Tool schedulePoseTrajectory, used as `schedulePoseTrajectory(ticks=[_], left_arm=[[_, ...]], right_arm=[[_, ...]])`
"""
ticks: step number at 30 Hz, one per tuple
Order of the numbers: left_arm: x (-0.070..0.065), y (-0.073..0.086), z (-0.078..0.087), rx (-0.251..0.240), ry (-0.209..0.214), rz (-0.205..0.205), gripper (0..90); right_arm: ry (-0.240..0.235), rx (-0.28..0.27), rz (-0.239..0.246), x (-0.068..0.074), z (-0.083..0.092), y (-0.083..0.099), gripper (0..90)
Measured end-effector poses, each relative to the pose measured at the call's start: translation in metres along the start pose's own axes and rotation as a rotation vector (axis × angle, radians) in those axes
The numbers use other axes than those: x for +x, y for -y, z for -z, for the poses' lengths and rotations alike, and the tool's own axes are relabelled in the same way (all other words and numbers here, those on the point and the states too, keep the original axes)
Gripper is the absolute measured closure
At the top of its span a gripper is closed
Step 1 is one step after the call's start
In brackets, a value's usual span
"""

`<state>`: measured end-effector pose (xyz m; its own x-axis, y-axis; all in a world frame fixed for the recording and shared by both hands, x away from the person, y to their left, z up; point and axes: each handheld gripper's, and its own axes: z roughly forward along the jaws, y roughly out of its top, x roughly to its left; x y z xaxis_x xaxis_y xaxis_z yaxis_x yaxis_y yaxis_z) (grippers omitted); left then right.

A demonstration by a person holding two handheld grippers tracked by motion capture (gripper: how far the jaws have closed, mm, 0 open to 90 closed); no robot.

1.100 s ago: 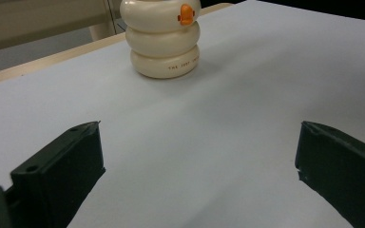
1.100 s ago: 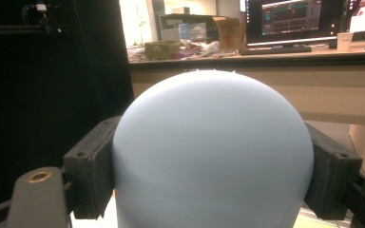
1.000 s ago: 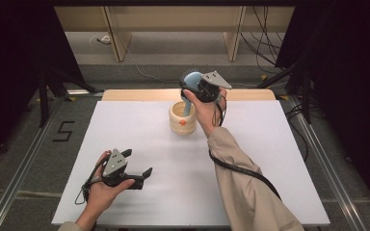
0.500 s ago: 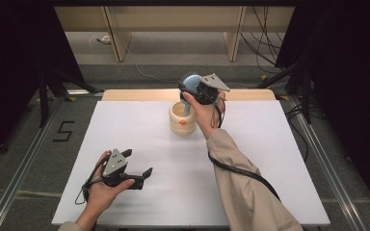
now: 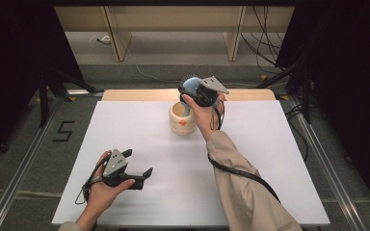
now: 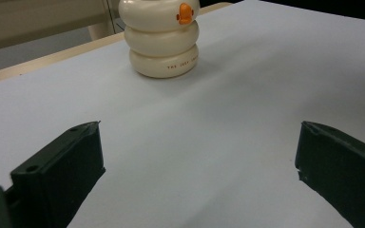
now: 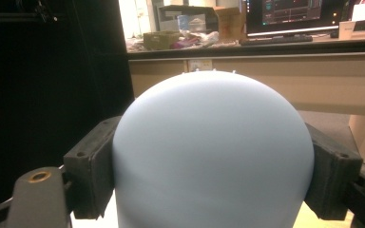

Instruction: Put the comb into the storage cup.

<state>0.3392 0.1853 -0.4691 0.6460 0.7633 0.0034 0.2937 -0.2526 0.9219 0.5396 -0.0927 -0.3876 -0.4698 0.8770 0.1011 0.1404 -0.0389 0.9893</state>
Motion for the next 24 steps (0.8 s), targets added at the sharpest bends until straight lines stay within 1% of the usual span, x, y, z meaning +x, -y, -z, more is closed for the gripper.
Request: schedulePoseTrajectory(ticks=[14,19,24], left_arm=[[-0.0001,0.0001,-0.0002,0.0,0.0,0.0,1.7],[-0.0002,0.0,-0.0001,0.0,0.0,0.0,1.7],[-0.0007,0.0001,-0.0002,0.001,0.0,0.001,1.7]], right_arm=[[-0.001,0.018,-0.001,-0.0011,0.0006,0.0077,20.4],[-0.01,0.019,0.001,-0.0018,0.0015,0.0077,20.3],[-0.025,0.032,0.0,-0.0048,0.0047,0.0067,20.1]])
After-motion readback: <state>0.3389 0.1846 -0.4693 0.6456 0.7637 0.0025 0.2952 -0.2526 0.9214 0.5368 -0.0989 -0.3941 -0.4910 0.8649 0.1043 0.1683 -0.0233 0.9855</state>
